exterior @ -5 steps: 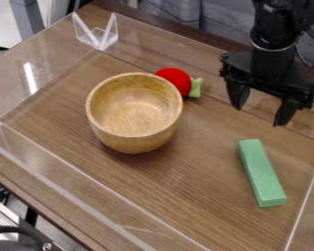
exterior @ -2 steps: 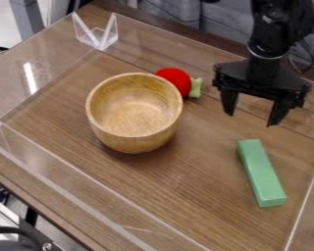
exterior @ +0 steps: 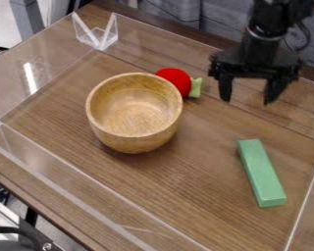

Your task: Move the red fruit to the left

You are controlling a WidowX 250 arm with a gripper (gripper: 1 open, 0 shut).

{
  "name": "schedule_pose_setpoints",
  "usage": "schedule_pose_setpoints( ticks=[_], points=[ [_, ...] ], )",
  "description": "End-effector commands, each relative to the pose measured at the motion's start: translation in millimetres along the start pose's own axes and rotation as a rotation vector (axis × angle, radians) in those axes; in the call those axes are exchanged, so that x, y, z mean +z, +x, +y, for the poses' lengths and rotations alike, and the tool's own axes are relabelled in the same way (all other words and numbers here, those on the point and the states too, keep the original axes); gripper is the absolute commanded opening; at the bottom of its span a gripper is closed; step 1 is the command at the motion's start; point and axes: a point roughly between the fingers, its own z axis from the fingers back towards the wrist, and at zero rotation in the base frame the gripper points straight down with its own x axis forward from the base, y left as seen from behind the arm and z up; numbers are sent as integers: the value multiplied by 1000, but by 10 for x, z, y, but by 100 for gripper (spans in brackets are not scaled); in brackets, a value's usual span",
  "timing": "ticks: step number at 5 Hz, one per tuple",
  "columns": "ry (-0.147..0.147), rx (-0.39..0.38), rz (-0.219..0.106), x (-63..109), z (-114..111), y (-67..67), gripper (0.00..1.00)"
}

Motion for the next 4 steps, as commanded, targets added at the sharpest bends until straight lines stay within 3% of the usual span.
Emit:
schedule_pose_setpoints(
  ticks=[1, 2, 3, 4],
  points=[
    [-11, 199, -43, 92, 280, 272, 100],
    [7, 403, -47, 11, 655, 489, 100],
    [18, 533, -9, -3, 713, 649, 100],
    [8, 620, 17, -28, 693, 756, 100]
  ],
)
